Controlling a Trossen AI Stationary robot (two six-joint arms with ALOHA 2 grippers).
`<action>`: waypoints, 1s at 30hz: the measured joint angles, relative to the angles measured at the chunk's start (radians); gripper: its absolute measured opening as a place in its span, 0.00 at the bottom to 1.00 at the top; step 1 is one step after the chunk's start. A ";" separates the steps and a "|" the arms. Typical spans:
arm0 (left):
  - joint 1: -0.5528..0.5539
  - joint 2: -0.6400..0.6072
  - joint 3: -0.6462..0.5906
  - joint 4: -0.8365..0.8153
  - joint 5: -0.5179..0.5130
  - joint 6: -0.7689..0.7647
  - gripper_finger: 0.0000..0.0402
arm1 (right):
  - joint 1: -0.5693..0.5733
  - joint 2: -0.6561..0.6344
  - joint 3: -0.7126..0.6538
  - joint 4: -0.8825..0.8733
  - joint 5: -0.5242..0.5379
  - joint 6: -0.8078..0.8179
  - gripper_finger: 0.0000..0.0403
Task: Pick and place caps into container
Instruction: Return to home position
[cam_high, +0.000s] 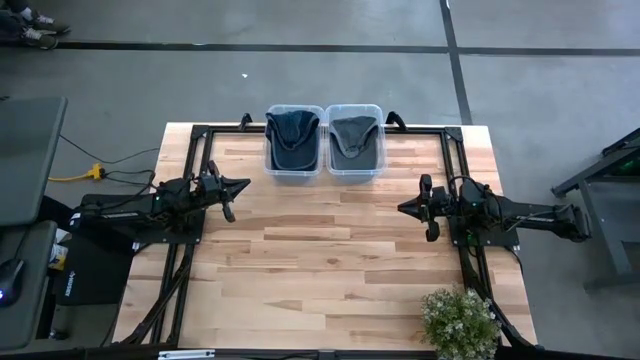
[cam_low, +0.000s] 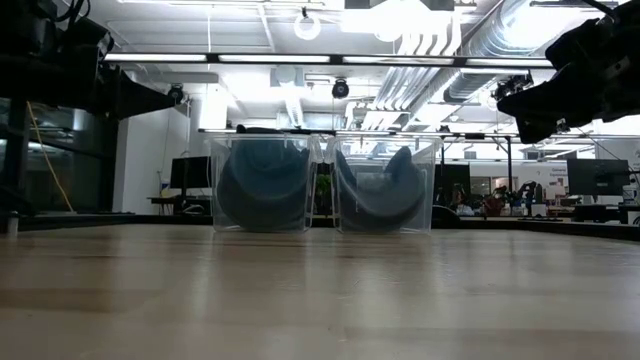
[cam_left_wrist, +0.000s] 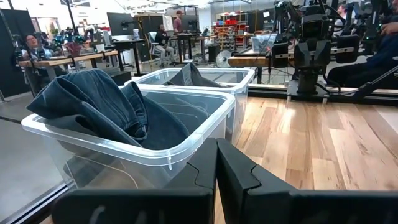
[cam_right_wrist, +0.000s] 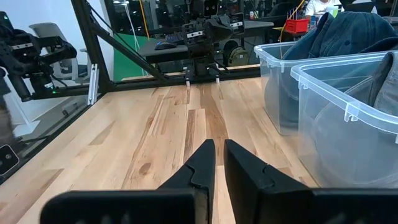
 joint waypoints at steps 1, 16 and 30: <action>0.000 0.000 0.000 0.000 0.000 0.000 0.00 | 0.000 0.000 0.000 0.000 0.000 0.000 0.07; 0.000 0.000 0.000 -0.001 0.000 -0.001 0.00 | 0.000 0.000 0.000 0.000 0.000 0.000 0.08; 0.000 0.000 0.000 -0.001 0.000 -0.001 0.00 | 0.000 0.000 0.000 0.000 0.000 0.000 0.09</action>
